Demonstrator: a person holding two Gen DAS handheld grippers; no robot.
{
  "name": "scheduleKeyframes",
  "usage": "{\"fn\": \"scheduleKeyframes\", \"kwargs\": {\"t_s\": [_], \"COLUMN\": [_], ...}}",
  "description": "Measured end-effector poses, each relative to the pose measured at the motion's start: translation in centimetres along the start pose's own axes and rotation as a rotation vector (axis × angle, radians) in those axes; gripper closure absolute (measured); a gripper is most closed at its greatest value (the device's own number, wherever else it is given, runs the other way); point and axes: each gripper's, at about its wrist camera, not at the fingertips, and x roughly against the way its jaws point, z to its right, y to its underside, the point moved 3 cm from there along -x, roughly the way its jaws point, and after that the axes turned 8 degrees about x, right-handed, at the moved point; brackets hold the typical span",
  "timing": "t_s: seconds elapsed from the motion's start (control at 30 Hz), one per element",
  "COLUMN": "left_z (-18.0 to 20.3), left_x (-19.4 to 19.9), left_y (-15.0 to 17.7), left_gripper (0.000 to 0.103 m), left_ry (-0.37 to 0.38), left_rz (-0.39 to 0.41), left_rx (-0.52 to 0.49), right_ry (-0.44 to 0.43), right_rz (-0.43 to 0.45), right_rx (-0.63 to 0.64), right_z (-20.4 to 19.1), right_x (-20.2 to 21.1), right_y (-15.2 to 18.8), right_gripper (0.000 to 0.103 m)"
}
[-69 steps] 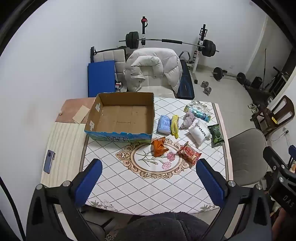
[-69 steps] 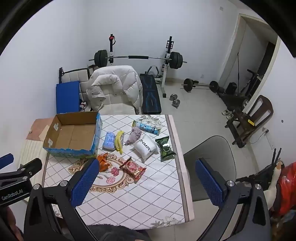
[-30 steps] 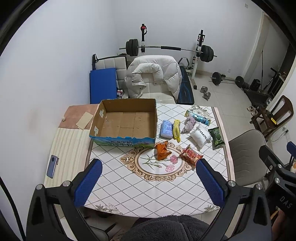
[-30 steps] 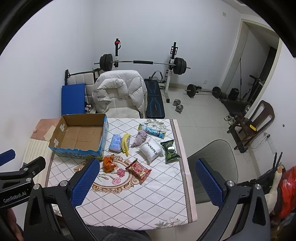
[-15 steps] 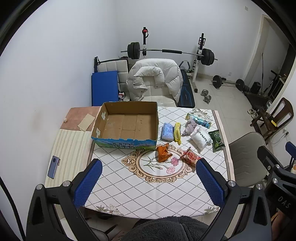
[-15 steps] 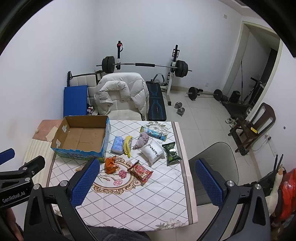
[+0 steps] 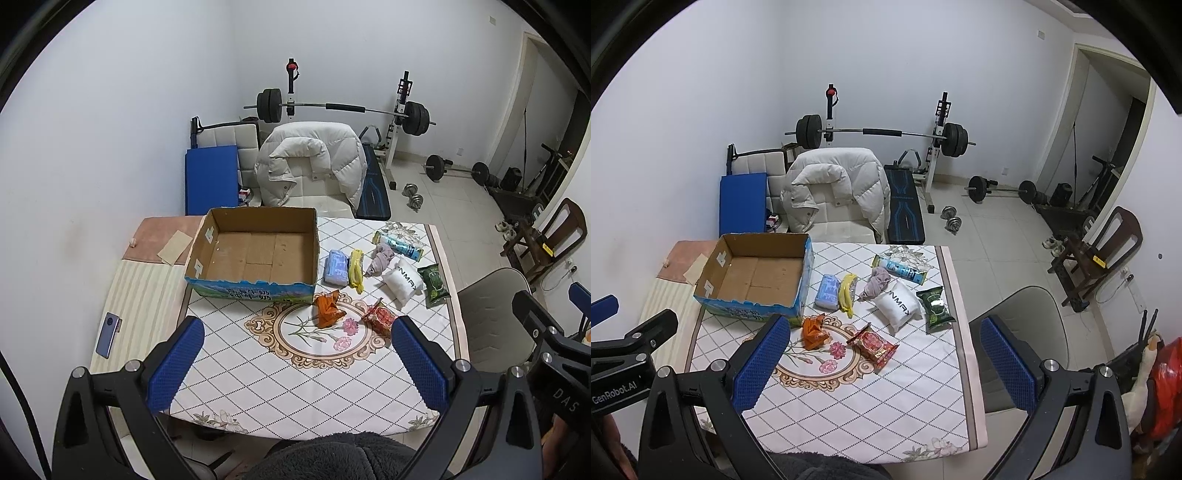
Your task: Organize soft objects
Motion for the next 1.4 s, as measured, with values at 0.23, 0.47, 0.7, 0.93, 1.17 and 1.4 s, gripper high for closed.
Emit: {"fn": "scheduleKeyframes", "kwargs": {"t_s": [0.23,0.47,0.7,0.93,1.17,1.4], "left_z": [-0.2,-0.2,-0.3,-0.5,-0.2,0.8], "left_x": [-0.1,-0.1,-0.2,-1.7,-10.3,-29.1], "left_y": [-0.2,0.1,0.4,0.4,-0.2,4.8], "left_gripper": [0.000,0.000,0.000,0.000,0.000,0.020], "left_ry": [-0.002,-0.001,0.000,0.003,-0.033,-0.061], "left_rz": [0.011,0.010,0.010,-0.016,-0.108,-0.430], "left_rx": [0.003,0.004,0.005,0.005,-0.001,-0.017], "right_ry": [-0.001,-0.001,-0.004,-0.009,0.006,-0.186], "right_rz": [-0.001,0.000,0.001,-0.018,-0.095,-0.432], "right_rx": [-0.002,-0.003,-0.007,-0.015,0.067,0.229], "right_z": [0.0,0.0,-0.1,-0.8,-0.1,-1.6], "right_x": [0.0,0.0,0.0,-0.9,-7.7,-30.8], "right_y": [0.0,0.1,0.4,-1.2,-0.5,5.4], "right_gripper": [0.000,0.000,0.000,0.000,0.000,0.000]}}
